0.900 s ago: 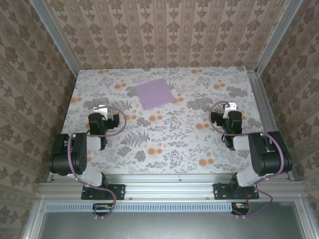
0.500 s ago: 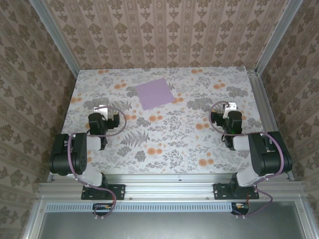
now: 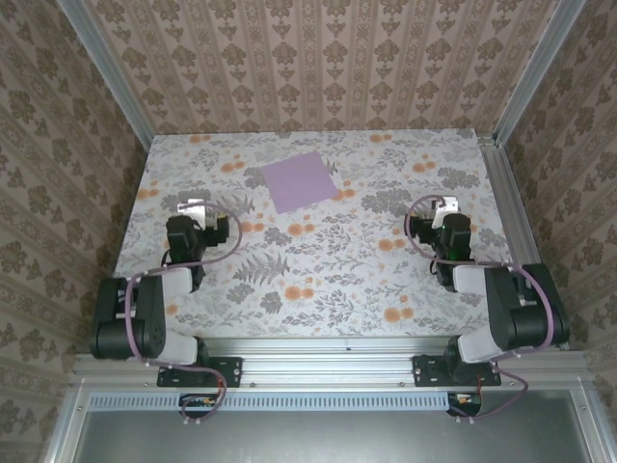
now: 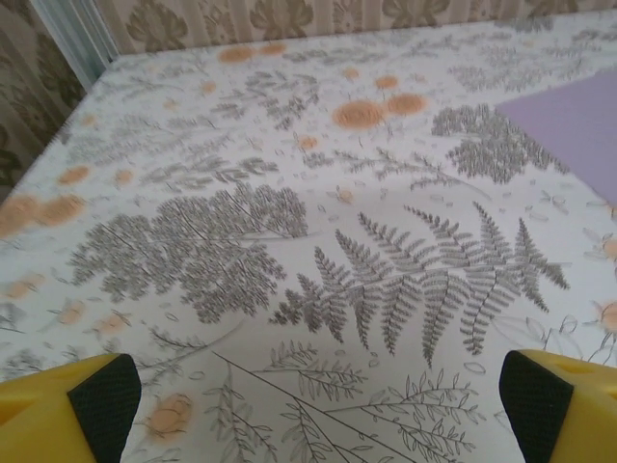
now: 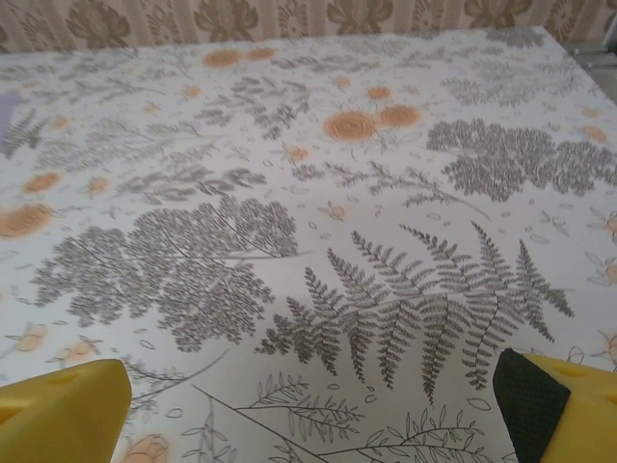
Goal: Fold a paper plane with a square sheet of paper (pick it up from the middle)
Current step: Move the square sheet of paper to the center of the table.
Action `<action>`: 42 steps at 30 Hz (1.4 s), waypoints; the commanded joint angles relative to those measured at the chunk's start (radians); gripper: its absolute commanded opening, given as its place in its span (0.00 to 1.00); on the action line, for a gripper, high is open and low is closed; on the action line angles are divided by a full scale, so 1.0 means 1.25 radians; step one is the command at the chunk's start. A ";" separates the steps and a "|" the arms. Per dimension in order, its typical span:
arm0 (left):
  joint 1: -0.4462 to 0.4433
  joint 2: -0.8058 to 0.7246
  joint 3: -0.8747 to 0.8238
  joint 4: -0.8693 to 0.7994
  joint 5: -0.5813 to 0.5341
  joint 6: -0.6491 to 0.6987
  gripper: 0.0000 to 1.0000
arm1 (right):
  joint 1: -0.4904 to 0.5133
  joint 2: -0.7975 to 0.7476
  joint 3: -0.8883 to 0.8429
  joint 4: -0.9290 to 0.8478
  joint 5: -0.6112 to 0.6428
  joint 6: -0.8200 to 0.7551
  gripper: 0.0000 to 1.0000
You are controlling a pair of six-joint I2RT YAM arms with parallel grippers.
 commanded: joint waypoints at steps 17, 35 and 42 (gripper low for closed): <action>-0.133 0.216 0.635 -0.808 0.095 -0.191 1.00 | 0.122 -0.207 0.313 -0.575 -0.380 0.080 1.00; -0.280 0.635 1.139 -1.053 0.026 -0.224 1.00 | 0.289 -0.045 0.443 -0.603 -0.296 0.143 1.00; -0.314 0.771 1.317 -1.138 0.006 -0.282 1.00 | 0.296 0.019 0.459 -0.588 -0.291 0.172 1.00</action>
